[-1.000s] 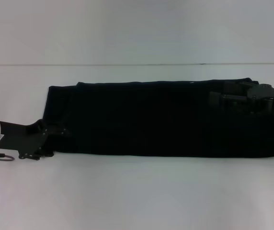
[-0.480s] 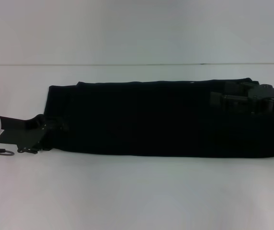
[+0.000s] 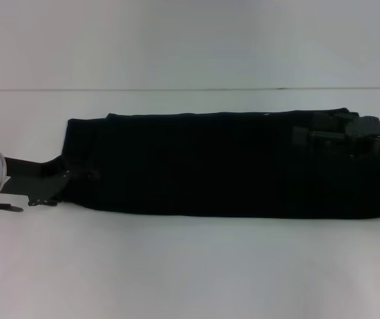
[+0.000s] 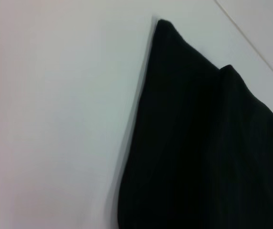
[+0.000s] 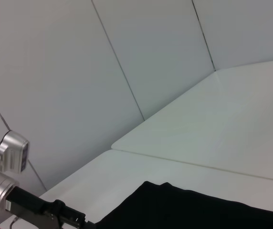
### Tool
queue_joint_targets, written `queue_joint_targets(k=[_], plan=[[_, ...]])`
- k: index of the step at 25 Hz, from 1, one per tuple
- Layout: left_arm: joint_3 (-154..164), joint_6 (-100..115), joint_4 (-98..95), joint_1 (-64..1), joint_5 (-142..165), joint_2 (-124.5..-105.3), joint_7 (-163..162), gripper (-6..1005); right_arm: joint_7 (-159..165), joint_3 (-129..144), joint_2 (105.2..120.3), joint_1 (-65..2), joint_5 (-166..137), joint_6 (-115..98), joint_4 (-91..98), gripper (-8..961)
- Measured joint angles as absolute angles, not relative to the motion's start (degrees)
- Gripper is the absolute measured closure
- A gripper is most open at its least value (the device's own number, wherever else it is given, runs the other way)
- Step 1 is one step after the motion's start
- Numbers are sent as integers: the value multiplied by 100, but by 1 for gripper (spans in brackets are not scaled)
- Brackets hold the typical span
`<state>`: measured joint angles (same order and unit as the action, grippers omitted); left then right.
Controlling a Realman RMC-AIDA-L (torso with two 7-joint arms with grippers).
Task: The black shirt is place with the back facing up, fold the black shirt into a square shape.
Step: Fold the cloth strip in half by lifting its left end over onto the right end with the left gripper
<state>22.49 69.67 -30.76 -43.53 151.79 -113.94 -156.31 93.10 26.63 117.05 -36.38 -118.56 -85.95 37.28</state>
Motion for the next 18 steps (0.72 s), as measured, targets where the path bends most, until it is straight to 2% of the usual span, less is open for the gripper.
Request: queue_joint_targets(k=[9,12,18], plan=[[2226,6867,-3076,-4298,15137,-11390,-15435,282,9310,2663,11686,-3634,-11856,-8584,3733,18],[2248,6828,-3076,-4292,15146,-11395,-15434,505,9309,2663,11687,-3642,-11851,-8576,3733,18],[2259,6774,-3076,-4280,15149,-11408,-15374,705,9308,2663,11689,-3647,-11842,-8552,3706,19]])
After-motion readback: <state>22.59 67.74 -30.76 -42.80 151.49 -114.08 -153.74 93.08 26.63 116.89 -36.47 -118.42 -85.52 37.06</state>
